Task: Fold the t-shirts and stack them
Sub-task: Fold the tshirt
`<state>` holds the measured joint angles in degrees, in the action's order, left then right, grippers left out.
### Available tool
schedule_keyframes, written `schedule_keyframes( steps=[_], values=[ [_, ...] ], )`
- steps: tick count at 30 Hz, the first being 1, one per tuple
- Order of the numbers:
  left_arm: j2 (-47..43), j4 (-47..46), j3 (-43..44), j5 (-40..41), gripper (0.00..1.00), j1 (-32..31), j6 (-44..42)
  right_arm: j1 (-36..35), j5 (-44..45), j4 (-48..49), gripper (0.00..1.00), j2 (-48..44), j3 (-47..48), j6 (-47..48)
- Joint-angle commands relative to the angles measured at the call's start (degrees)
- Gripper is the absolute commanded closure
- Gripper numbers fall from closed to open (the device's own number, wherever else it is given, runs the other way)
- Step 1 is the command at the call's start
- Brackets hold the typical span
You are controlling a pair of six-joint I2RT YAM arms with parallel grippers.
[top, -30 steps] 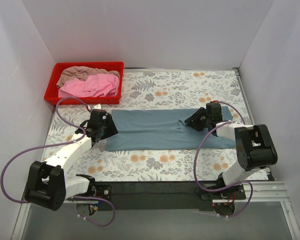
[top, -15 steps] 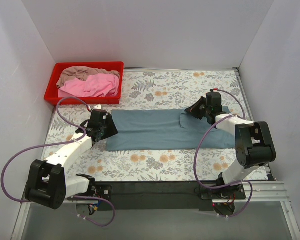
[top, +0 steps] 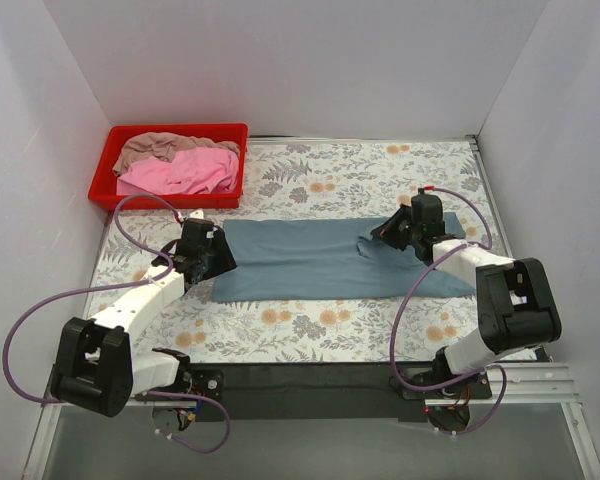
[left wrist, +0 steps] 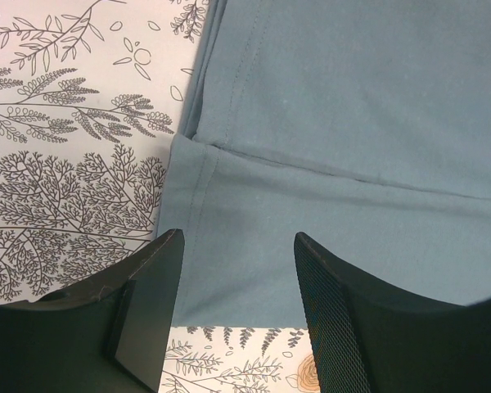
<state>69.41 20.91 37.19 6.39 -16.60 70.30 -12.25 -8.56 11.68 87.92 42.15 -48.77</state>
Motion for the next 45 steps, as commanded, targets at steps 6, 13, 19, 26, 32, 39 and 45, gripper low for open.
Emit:
schedule_keyframes(
  steps=[6, 13, 19, 26, 32, 39, 45],
  values=[
    [0.29, -0.6, 0.6, -0.42, 0.45, 0.34, -0.69, -4.97, 8.2, -4.74, 0.95, -8.89, -5.32, 6.85],
    [0.64, -0.6, 0.69, -0.42, 0.45, 0.34, -0.78, -5.85, 9.0, -5.87, 0.61, -9.43, -7.0, 11.67],
    [0.73, -0.6, 0.69, -0.5, 0.44, 0.34, -0.78, 2.11, 4.62, -7.11, 0.52, -12.59, -4.71, 22.57],
    [0.99, -0.6, 0.69, -0.68, 0.44, 0.34, -0.96, 17.86, -6.55, -5.36, 0.57, -10.33, -2.78, 27.42],
    [1.26, -0.6, 0.78, -1.12, 0.45, 0.34, -0.96, 20.95, -14.11, -1.85, 0.59, -4.43, 0.3, 23.03],
    [3.35, -3.15, 3.58, -4.9, 0.44, 0.25, -1.57, 21.3, -12.01, -0.34, 0.57, -6.88, -5.05, 17.31],
    [16.16, -4.03, 16.85, -6.31, 0.44, -0.71, -4.64, 22.09, -10.26, -1.66, 0.53, -15.13, -14.8, 14.5]
  ],
)
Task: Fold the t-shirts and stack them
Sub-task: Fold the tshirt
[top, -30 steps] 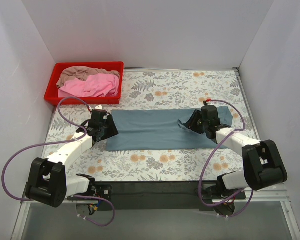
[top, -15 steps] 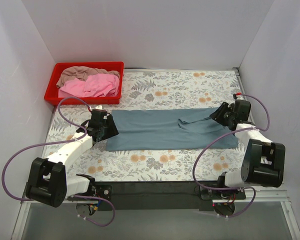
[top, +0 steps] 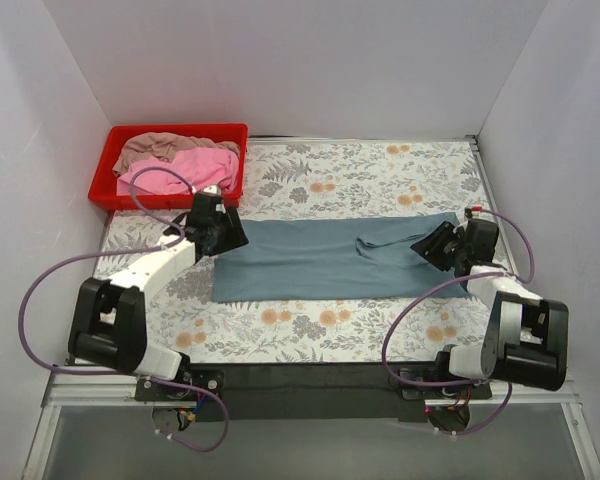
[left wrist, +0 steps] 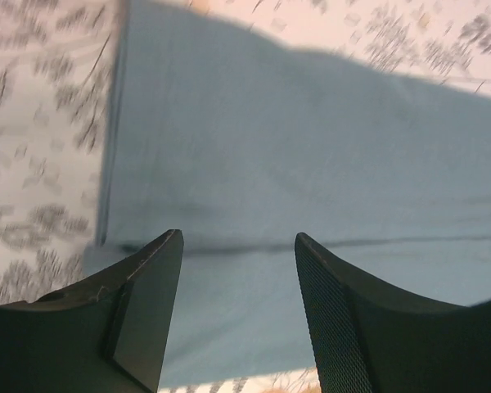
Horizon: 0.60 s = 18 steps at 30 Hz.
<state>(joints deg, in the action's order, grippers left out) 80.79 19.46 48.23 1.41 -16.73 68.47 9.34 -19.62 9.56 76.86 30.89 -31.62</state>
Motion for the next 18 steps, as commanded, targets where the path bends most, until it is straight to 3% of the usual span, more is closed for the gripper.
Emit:
schedule_keyframes(
  steps=[1, 10, 14, 18],
  values=[
    [6.99, -2.5, 7.3, -1.32, 0.44, -0.84, -3.16, 0.41, 0.98, -0.85, 0.53, -6.44, -4.43, -3.01],
    [23.08, -0.22, 20.85, 0.35, 0.44, -4.71, -6.24, 0.5, 2.56, -5.25, 0.51, -13.14, -10.85, -4.42],
    [25.82, 2.76, 19.89, 1.75, 0.45, -5.5, -4.49, 0.5, 3.35, -4.99, 0.51, -9.55, -10.51, -3.72],
    [22.85, 4.97, 14.89, 2.19, 0.49, -5.5, -1.59, 0.5, 5.1, -4.2, 0.51, -4.01, -8.31, -1.35]
  ],
)
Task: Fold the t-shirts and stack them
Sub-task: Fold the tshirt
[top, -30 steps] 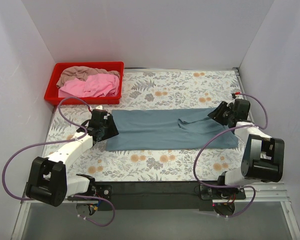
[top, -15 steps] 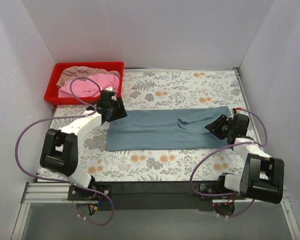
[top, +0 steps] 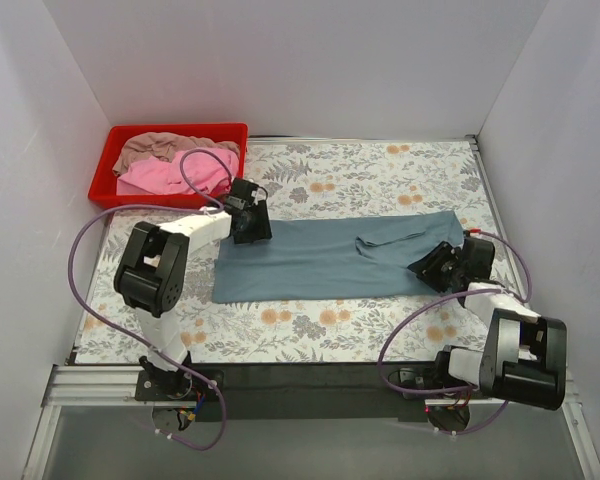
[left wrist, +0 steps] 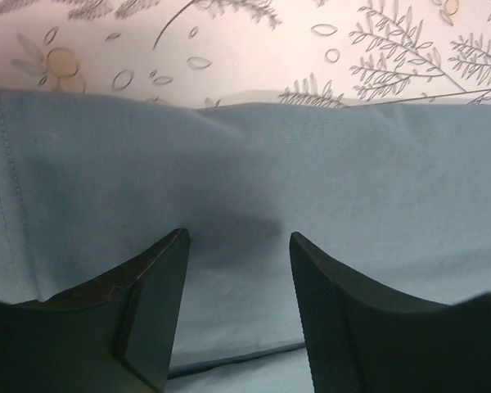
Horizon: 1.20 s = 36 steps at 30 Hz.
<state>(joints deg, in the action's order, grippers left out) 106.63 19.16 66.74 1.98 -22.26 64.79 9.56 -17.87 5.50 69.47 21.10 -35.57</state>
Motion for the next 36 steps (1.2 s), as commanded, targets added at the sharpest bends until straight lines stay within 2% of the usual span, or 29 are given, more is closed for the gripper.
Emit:
schedule_keyframes(
  steps=[1, 5, 7, 9, 15, 21, 24, 28, 31, 32, 36],
  values=[
    [-3.96, 5.71, -6.33, 1.71, 0.5, 0.02, 2.7, 0.28, 3.8, -0.14, 0.51, 5.74, 2.18, 3.74],
    [-9.59, 10.45, -13.81, 0.14, 0.5, 0.02, 7.09, 0.19, 4.16, -0.05, 0.51, 13.83, 8.06, 5.77],
    [-13.7, 11.95, -17.41, -1.88, 0.51, -0.06, 10.17, 0.19, 1.88, -0.05, 0.51, 20.31, 14.21, 6.39],
    [-16.88, 12.48, -22.16, -8.03, 0.5, -0.59, 13.32, 0.02, -1.79, -0.14, 0.51, 27.68, 21.74, 6.66],
    [-26.55, 14.5, -27.98, -17.69, 0.5, -7.7, 21.24, -4.19, -7.96, -0.14, 0.52, 45.8, 43.62, 7.44],
    [-28.85, 11.87, -29.39, -21.58, 0.5, -16.31, 30.21, -7.36, -11.92, -0.75, 0.52, 55.15, 57.9, 7.97],
    [-27.36, 9.85, -29.82, -21.84, 0.5, -20.01, 32.32, -7.45, -13.94, -0.75, 0.52, 54.37, 61.33, 8.41],
    [-27.34, 9.05, -29.57, -21.49, 0.49, -21.77, 33.03, -7.45, -16.14, -0.66, 0.52, 47.1, 59.85, 9.29],
    [-30.41, 13.25, -25.45, -15.53, 0.49, -21.77, 31.8, -7.54, -16.41, -0.05, 0.52, 40.15, 54.06, 9.38],
    [-31.21, 14.58, -23.87, -11.34, 0.49, -21.77, 31.19, -7.54, -16.32, 0.65, 0.52, 38.39, 52.13, 9.12],
    [-34.38, 20.39, -18.14, 0.28, 0.49, -21.68, 28.73, -7.72, -15.62, 4.52, 0.53, 30.92, 38.97, 6.58]
  ],
)
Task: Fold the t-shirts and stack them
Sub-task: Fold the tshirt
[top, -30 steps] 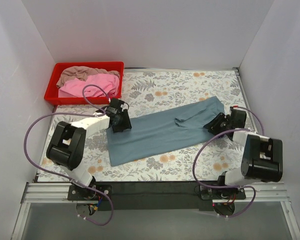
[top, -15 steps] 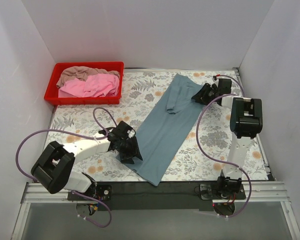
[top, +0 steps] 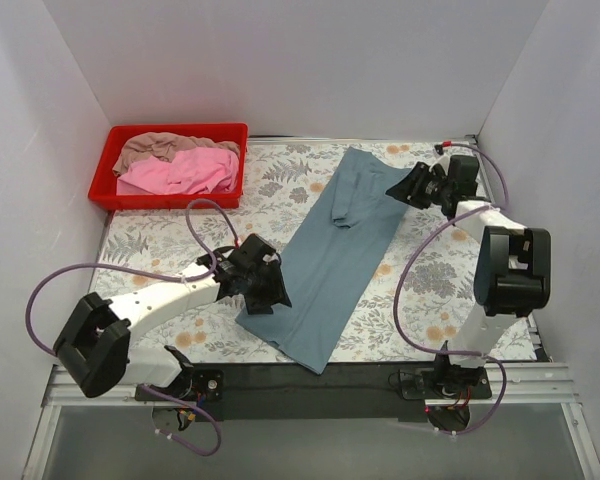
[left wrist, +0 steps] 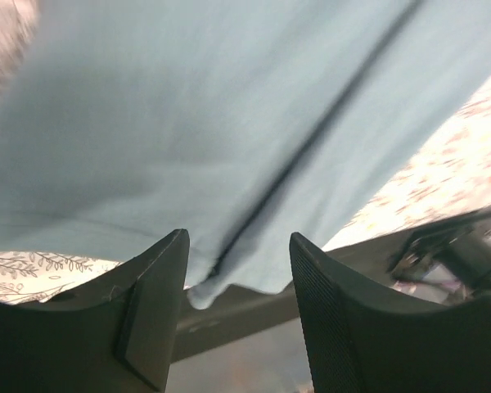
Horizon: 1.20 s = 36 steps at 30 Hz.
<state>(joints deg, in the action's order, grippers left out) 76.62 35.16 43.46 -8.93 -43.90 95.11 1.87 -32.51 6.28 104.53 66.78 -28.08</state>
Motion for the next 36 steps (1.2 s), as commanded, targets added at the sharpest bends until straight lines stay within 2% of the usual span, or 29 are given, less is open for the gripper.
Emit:
schedule_keyframes(
  steps=[1, 6, 13, 16, 21, 25, 27, 29, 32, 36],
  values=[
    [-4.81, 5.52, 5.92, 12.95, 0.49, 0.13, -2.64, -0.02, -0.71, 4.69, 0.54, -4.86, -8.49, -1.19],
    [-6.74, 5.98, 8.13, 18.59, 0.48, 0.39, -5.11, -0.02, -2.47, 8.65, 0.64, -2.15, -13.61, -2.42],
    [-7.8, 4.57, 6.29, 20.35, 0.49, 0.48, -6.69, 1.29, -1.16, 8.22, 0.66, 6.2, -10.1, -0.58],
    [-7.63, 4.66, 5.5, 20.27, 0.48, 0.48, -7.22, 2.87, 2.44, 4.12, 0.65, 9.98, -5.63, 1.96],
    [-7.01, 4.22, 4.88, 18.51, 0.48, 0.48, -8.01, 3.49, 8.24, -8.02, 0.64, 17.88, 13.67, 8.64],
    [-6.31, 3.87, 3.91, 17.37, 0.47, 0.39, -7.75, 3.41, 7.56, -11.73, 0.62, 17.03, 20.4, 8.39],
    [-5.87, 3.43, 2.95, 16.41, 0.47, 0.48, -7.57, 2.36, 5.63, -11.73, 0.61, 13.1, 19.36, 7.95],
    [-5.08, 2.64, 2.07, 15.7, 0.47, 0.39, -7.57, 0.52, 5.18, -11.65, 0.61, 9.22, 14.27, 7.34],
    [-3.59, 2.72, 1.63, 15.25, 0.46, 0.39, -7.57, -3.78, 4.74, -10.5, 0.61, 0.43, 3.38, 6.72],
    [-0.77, 5.09, 2.06, 17.45, 0.46, 0.48, -8.18, -10.82, 9.03, -10.68, 0.6, -13.52, -9.81, 6.72]
  ],
)
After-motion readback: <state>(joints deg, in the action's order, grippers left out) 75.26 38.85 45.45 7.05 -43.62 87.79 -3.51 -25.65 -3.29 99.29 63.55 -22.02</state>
